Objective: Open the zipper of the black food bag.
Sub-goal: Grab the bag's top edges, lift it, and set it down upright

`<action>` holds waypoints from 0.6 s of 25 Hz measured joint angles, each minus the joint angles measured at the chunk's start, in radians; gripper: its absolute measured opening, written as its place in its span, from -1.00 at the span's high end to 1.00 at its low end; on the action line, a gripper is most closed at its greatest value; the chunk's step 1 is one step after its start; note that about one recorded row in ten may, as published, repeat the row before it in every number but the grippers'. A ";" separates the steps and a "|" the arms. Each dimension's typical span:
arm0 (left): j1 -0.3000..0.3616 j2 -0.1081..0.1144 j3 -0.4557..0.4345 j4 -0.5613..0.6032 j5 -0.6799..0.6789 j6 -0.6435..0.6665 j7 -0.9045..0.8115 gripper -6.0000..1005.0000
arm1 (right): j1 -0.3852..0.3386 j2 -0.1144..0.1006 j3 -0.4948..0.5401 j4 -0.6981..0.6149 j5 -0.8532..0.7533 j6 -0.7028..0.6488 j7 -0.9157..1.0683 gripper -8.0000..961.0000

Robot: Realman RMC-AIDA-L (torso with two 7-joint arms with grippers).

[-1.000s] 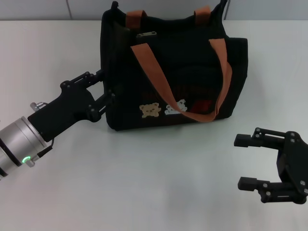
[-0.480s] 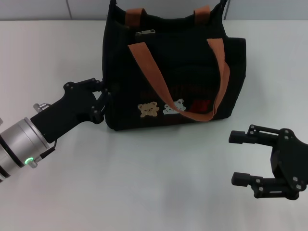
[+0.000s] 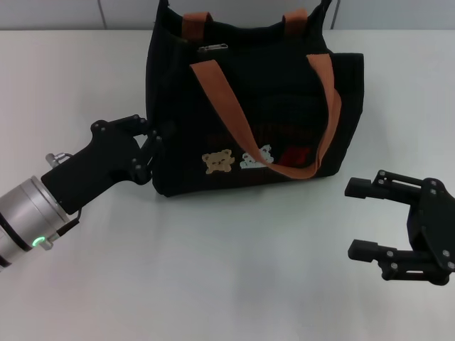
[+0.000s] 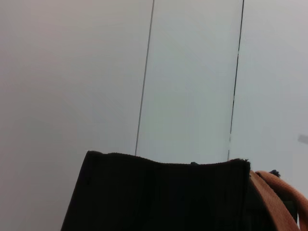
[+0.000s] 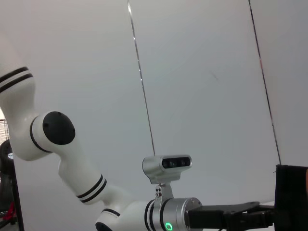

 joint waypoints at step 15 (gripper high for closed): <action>0.010 0.001 -0.032 0.006 -0.001 0.015 0.014 0.79 | -0.002 -0.003 0.019 0.029 0.025 0.008 0.006 -0.62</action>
